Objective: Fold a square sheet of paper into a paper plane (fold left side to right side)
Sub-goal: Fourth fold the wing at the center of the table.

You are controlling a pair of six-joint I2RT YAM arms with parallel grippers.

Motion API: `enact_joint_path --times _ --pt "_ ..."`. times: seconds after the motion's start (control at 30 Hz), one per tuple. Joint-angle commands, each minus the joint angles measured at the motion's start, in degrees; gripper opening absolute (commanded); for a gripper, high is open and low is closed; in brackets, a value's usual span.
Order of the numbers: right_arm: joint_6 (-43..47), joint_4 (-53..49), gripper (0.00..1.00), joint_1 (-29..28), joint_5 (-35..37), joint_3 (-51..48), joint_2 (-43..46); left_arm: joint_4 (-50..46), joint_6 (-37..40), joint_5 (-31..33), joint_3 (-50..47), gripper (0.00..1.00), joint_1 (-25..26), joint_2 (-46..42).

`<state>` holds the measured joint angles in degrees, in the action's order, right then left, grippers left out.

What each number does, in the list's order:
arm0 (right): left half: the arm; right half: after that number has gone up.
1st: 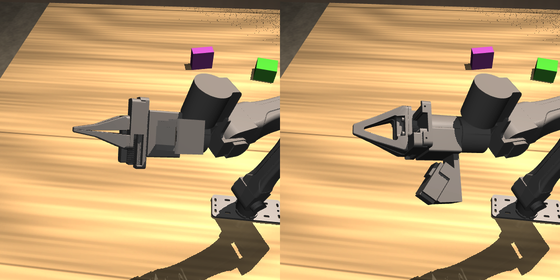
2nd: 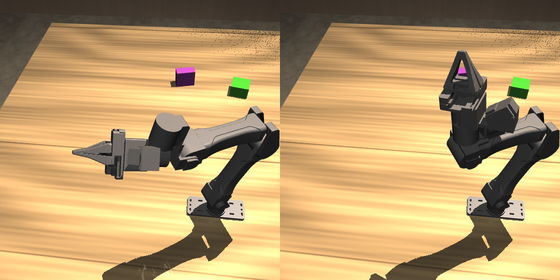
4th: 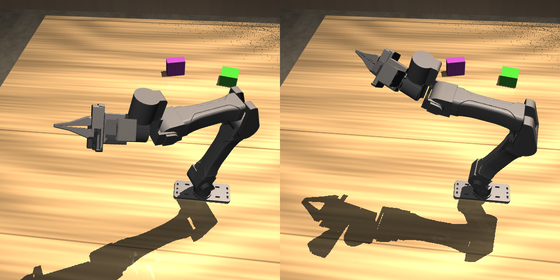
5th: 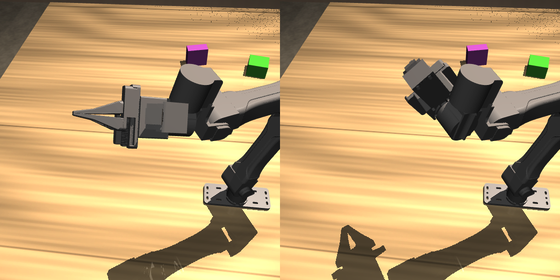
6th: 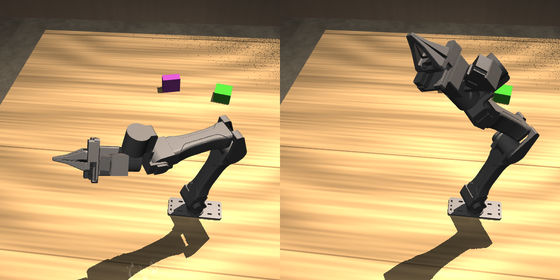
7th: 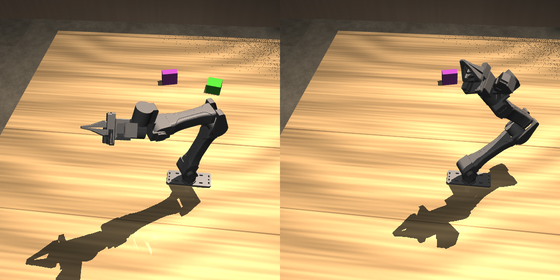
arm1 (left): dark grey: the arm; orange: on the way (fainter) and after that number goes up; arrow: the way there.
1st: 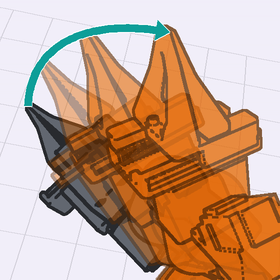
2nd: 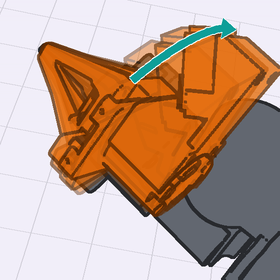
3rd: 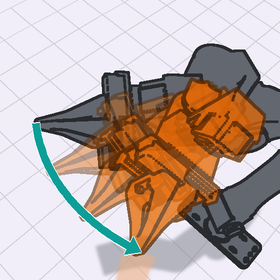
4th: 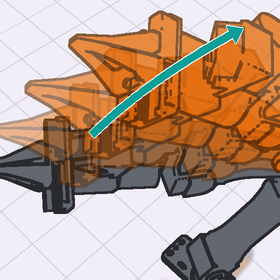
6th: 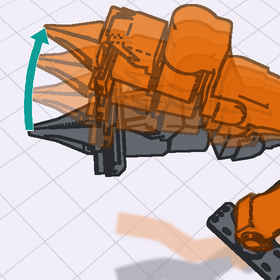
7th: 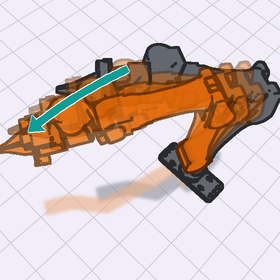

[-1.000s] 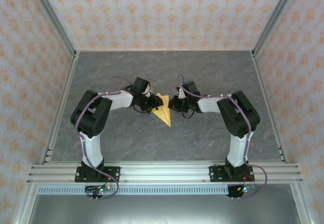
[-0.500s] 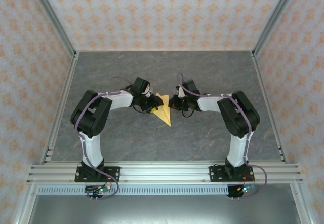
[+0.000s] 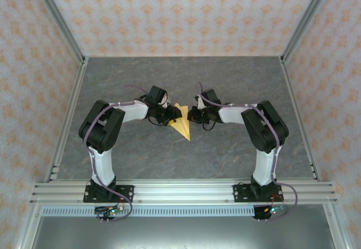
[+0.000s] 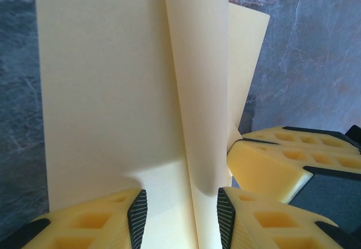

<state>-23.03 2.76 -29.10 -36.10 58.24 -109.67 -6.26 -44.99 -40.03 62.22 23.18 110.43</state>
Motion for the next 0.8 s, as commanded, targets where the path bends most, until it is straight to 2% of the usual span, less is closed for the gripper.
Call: enact_joint_path --times 0.0,0.3,0.77 --pt "1.4 -4.1 0.03 -0.6 3.1 1.2 -1.9 -3.0 1.7 2.2 0.3 0.41 0.2 -0.4" --pt "1.8 -2.7 0.03 -0.8 1.7 1.8 1.4 -3.1 1.7 2.3 0.6 0.41 0.2 1.4" --pt "1.8 -1.6 0.04 -1.2 1.9 2.1 1.6 -3.0 1.8 2.3 0.2 0.41 0.3 1.4"
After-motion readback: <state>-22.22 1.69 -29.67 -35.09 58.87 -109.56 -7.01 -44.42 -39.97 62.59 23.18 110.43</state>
